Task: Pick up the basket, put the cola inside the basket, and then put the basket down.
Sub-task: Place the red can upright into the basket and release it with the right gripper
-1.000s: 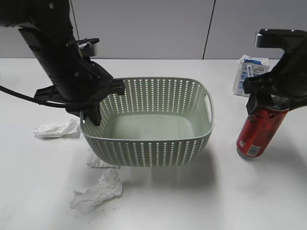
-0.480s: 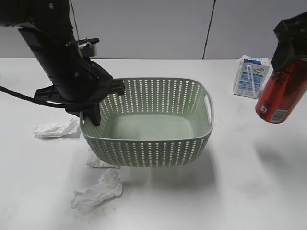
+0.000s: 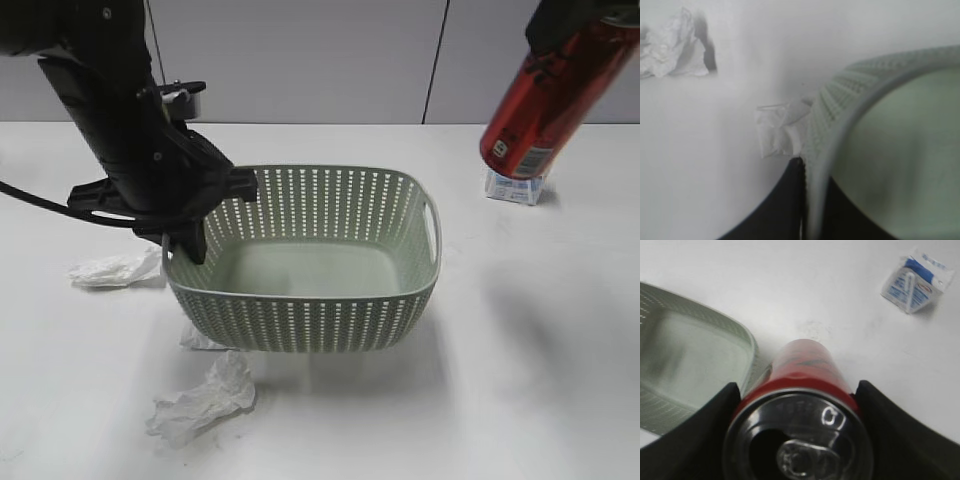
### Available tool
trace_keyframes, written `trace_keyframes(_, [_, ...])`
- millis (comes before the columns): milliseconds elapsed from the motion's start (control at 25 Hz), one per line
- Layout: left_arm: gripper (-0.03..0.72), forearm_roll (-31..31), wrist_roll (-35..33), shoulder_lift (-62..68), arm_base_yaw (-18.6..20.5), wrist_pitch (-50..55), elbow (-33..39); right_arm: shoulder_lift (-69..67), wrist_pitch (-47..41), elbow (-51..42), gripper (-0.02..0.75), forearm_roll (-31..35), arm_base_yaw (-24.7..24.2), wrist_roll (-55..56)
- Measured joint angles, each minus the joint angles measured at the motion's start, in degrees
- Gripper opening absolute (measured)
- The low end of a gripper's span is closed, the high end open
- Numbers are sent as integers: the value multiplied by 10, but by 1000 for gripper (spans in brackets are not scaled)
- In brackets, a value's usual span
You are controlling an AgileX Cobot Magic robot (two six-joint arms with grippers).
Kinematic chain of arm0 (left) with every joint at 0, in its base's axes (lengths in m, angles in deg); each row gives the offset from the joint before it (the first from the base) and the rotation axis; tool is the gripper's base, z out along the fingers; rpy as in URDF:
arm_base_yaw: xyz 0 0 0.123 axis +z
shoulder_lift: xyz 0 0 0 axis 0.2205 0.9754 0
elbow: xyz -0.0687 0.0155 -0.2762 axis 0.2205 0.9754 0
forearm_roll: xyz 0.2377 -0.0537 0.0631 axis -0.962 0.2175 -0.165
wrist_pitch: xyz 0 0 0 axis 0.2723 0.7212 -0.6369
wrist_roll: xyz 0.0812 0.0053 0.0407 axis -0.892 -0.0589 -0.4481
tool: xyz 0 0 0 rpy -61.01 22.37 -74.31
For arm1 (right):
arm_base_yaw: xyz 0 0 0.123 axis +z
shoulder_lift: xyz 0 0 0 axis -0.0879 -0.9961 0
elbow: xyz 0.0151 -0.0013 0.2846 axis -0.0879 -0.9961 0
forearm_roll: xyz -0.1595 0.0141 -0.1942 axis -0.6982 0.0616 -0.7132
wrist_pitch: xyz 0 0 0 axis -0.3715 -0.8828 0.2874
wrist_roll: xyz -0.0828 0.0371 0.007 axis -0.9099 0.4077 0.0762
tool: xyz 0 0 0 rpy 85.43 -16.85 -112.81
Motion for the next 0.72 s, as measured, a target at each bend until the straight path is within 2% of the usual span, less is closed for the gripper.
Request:
trace_keyframes(440, [-3, -5, -14, 0, 0, -28, 0, -51, 8, 17, 503, 6, 131, 0])
trace_keyframes(720, [-3, -5, -26, 0, 0, -30, 0, -157, 43, 17, 501, 6, 164, 0])
